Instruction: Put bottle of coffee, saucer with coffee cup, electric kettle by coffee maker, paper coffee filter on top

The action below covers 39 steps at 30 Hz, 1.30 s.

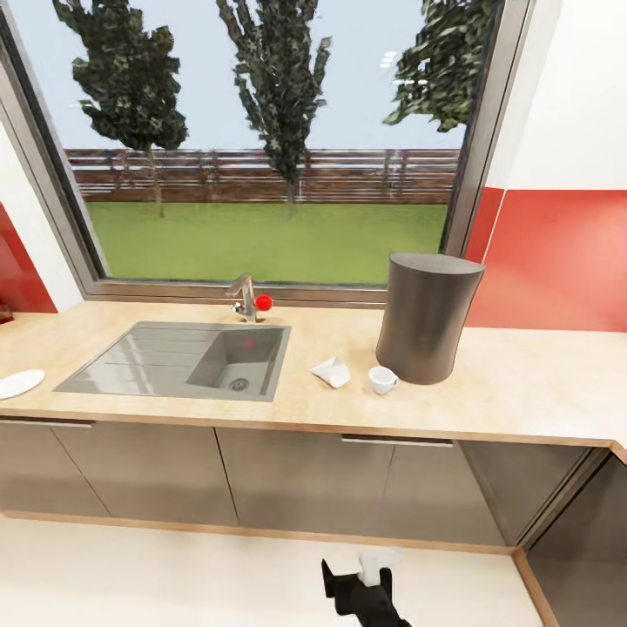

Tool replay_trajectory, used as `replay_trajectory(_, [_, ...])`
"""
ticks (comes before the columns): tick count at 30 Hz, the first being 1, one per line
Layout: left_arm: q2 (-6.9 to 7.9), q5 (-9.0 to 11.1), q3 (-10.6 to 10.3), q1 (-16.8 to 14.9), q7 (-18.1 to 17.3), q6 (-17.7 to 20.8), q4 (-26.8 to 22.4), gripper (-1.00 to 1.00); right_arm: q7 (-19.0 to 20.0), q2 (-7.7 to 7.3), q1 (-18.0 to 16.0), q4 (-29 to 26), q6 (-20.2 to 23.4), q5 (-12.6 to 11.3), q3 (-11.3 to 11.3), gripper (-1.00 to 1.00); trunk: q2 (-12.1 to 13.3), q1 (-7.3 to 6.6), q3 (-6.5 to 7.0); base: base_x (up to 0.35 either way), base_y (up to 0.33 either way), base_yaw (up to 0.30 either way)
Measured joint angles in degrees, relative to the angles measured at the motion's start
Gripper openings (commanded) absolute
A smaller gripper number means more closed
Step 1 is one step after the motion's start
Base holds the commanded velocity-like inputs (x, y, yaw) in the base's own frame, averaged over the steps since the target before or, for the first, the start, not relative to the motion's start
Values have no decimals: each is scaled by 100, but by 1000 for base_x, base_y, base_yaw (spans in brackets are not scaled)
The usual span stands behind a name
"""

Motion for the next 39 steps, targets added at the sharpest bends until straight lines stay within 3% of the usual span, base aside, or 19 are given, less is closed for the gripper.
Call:
replay_trajectory(4, [-3, -11, -5, 0, 0, -164, 2, 100, -4, 0, -4, -998, 451, -1, 193, 100, 0, 0, 0, 0, 0, 0])
replay_trajectory(7, [-4, -27, -16, 0, 0, -192, 3, 100, -8, 0, -26, -1443, 610, -1, 225, 100, 0, 0, 0, 0, 0, 0])
replay_trajectory(9, [-4, -45, -22, 4, -3, -207, 4, 100, -19, -1, -242, -1845, 704, -3, 241, 100, 0, 0, 1, 0, 0, 0])
replay_trajectory(11, [-1, -61, -46, 9, -13, -211, 12, 100, -47, 0, -913, -1947, 741, -122, 245, 100, 1, 1, 1, 0, 0, 0])
replay_trajectory(14, [3, -64, -53, 19, -15, -209, 15, 100, -256, 1, -1435, -1859, 795, -325, 240, 100, 1, 0, 0, 0, 0, 0])
replay_trajectory(16, [7, -60, -56, 23, -16, -206, 16, 100, -822, 1, -2118, -1629, 1042, -760, 236, 100, 1, 0, 0, 27, 0, 0])
replay_trajectory(19, [22, -59, -56, 24, -16, -204, 16, 100, -1095, 1, -2652, -1406, 1172, -1104, 236, 100, 0, -1, -1, 93, 0, 0])
replay_trajectory(20, [30, -57, -52, 24, -6, -210, 17, 100, -1209, 1, -3216, -890, 1227, -1291, 235, 100, 3, 0, 1, 47, 0, 0])
replay_trajectory(21, [31, -57, -50, 24, -2, -212, 16, 100, -1229, 1, -3411, -659, 1227, -1328, 235, 100, 1, 0, 0, 24, 0, 0])
replay_trajectory(27, [38, -51, -49, 24, -15, -201, 21, 100, -1237, 1, -3673, -347, 1225, -1350, 235, 100, -1, -2, -1, 114, 0, 0])
replay_trajectory(39, [48, -36, -48, 25, 0, -188, 45, 100, -1238, 1, -3715, -245, 1217, -1337, 229, 100, 0, -2, -1, 217, 2, 0])
